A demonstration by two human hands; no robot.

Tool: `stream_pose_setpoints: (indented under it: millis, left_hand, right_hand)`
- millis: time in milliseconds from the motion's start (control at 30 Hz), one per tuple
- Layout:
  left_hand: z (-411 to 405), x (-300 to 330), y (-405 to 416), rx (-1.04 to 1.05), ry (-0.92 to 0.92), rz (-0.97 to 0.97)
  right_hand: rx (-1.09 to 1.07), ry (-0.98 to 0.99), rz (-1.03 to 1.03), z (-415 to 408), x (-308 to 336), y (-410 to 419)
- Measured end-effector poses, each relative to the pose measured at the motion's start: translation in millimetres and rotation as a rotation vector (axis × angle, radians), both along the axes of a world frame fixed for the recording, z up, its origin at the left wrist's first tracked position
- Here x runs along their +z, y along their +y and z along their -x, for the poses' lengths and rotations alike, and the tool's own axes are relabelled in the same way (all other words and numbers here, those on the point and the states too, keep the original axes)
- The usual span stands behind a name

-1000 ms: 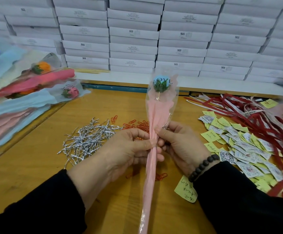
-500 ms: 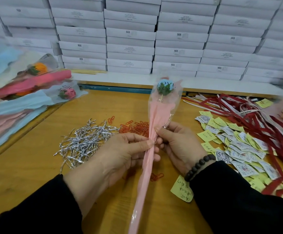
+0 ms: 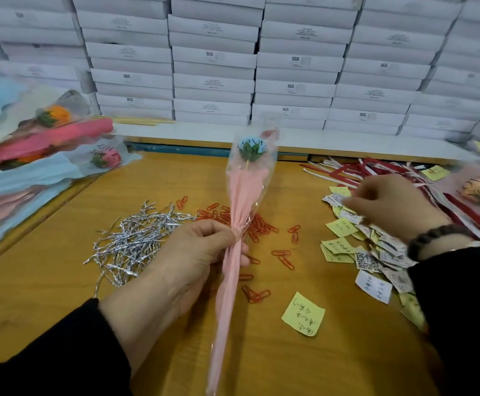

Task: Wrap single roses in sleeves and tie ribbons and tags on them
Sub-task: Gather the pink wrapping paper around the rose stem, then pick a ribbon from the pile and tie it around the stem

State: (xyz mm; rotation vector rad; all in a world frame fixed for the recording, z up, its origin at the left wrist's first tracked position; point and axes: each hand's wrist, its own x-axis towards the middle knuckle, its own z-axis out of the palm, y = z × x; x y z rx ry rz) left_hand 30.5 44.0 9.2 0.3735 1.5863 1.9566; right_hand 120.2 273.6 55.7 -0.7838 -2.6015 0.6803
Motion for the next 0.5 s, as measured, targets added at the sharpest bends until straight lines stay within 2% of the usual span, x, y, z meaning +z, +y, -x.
stream_pose_setpoints:
  millis: [67,200,500]
  left_hand:
    - [0.3,0.9,-0.3,0.015,-0.002,-0.01]
    - [0.4,2.6,-0.3,0.035,-0.011,-0.021]
    - [3.1,2.9,-0.6,0.085,-0.044,-0.07]
  right_hand:
    - [-0.149,-0.137,-0.11,-17.9,2.0,31.1]
    - [-0.398,-0.257,-0.159,-49.0,0.0,74.6]
    - [-0.435,-0.597,-0.039,-53.6,-19.7,81.7]
